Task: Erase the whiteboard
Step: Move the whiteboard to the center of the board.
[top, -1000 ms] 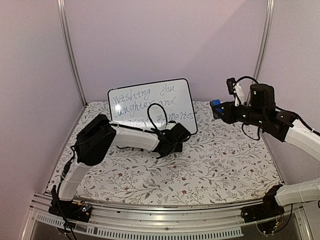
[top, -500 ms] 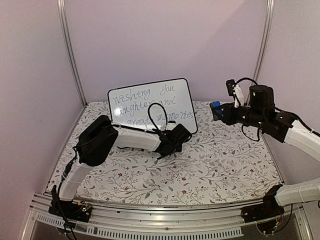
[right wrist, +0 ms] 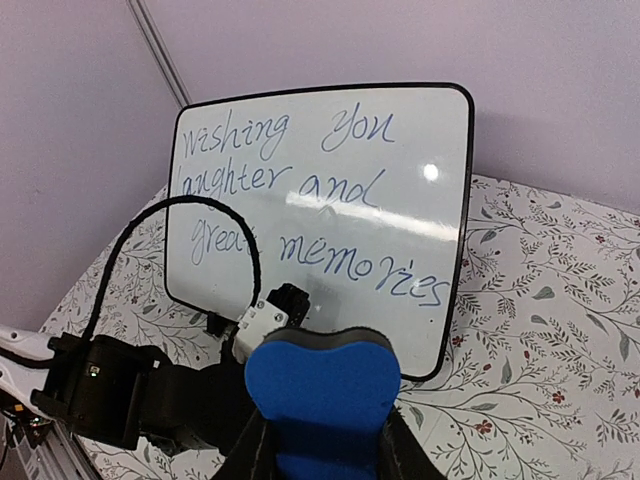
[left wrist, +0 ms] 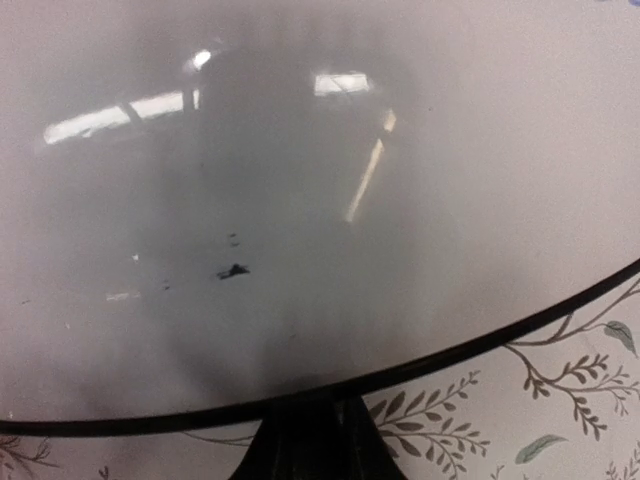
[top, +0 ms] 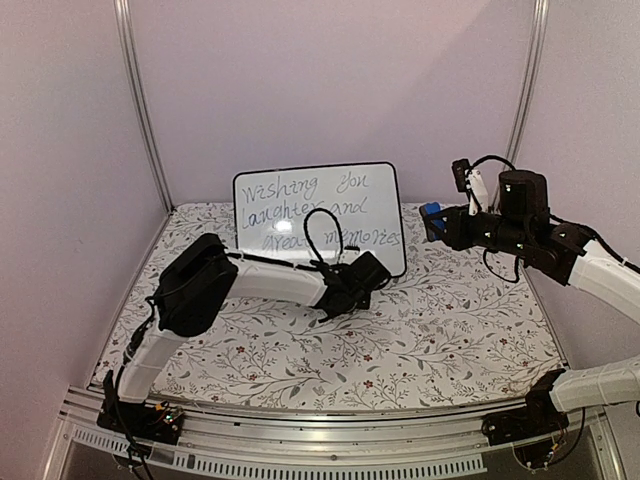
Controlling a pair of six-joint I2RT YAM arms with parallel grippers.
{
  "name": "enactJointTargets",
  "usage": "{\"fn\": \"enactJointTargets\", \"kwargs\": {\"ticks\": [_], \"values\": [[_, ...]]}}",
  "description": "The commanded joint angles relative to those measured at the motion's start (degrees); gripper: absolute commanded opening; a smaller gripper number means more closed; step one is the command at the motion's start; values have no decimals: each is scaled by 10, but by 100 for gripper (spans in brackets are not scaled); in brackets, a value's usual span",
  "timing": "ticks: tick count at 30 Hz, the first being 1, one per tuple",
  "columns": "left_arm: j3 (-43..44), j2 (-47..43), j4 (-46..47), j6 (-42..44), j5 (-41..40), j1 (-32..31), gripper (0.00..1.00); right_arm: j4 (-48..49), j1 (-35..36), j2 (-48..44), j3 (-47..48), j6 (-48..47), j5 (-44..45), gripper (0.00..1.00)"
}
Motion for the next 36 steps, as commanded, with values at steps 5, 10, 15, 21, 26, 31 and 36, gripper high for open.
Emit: {"fn": "enactJointTargets", "kwargs": {"ticks": [5, 10, 15, 21, 26, 31, 36], "values": [[57, 0, 16, 6, 55, -60, 4, -21, -1, -5, 24, -13, 5, 17], [74, 8, 18, 30, 62, -71, 14, -27, -1, -7, 25, -14, 9, 17], [56, 4, 31, 45, 74, -70, 18, -29, -1, -10, 26, -14, 10, 17], [55, 13, 29, 41, 91, -66, 17, -27, -1, -8, 28, -12, 7, 17], [45, 14, 37, 46, 105, -66, 18, -28, -1, -9, 28, -10, 6, 17], [41, 21, 37, 45, 119, -64, 18, -28, -1, -13, 27, -8, 8, 17], [37, 20, 43, 47, 130, -64, 23, -28, -1, -13, 28, -7, 8, 17]]}}
